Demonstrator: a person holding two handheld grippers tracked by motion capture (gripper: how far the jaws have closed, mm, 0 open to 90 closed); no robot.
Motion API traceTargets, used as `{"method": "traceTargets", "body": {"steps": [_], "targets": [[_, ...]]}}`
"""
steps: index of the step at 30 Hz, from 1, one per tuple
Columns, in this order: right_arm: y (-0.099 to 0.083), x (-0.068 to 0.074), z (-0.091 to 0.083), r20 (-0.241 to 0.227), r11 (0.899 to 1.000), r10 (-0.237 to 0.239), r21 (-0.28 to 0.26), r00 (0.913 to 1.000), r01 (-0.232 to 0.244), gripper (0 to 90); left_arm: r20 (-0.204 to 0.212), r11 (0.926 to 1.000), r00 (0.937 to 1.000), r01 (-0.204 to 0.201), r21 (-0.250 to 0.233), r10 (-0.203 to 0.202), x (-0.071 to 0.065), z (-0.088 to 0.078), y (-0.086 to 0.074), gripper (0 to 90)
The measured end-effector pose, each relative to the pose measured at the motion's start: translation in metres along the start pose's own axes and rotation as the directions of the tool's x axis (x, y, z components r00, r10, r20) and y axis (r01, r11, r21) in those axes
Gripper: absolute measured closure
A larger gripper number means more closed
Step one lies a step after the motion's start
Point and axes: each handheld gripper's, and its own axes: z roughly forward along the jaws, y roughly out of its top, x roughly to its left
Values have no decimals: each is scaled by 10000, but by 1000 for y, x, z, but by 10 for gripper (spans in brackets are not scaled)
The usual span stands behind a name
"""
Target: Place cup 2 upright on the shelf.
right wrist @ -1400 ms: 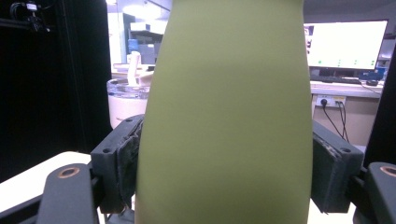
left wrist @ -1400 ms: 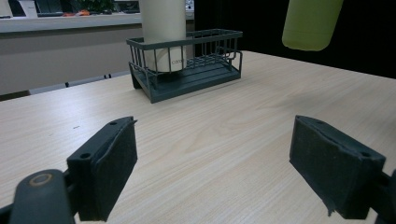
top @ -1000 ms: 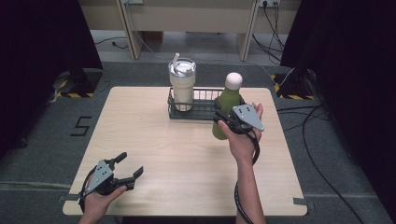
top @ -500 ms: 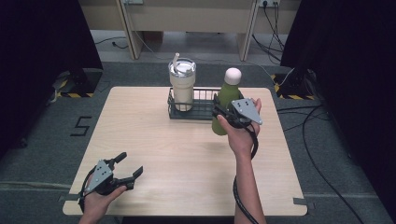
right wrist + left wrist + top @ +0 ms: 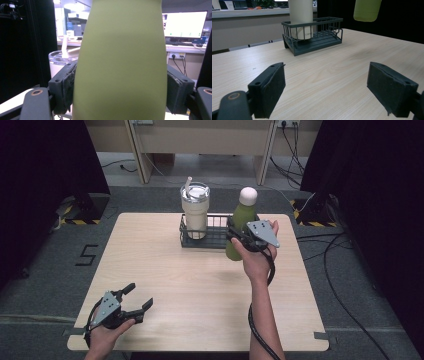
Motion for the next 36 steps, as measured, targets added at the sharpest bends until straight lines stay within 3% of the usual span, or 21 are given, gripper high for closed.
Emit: {"method": "traceTargets", "body": {"steps": [36], "targets": [[21,6,35,4,10000,69,-72,10000,-69,246,-135,10000,9999,40,-88,-41,3,-3,1,147]]}}
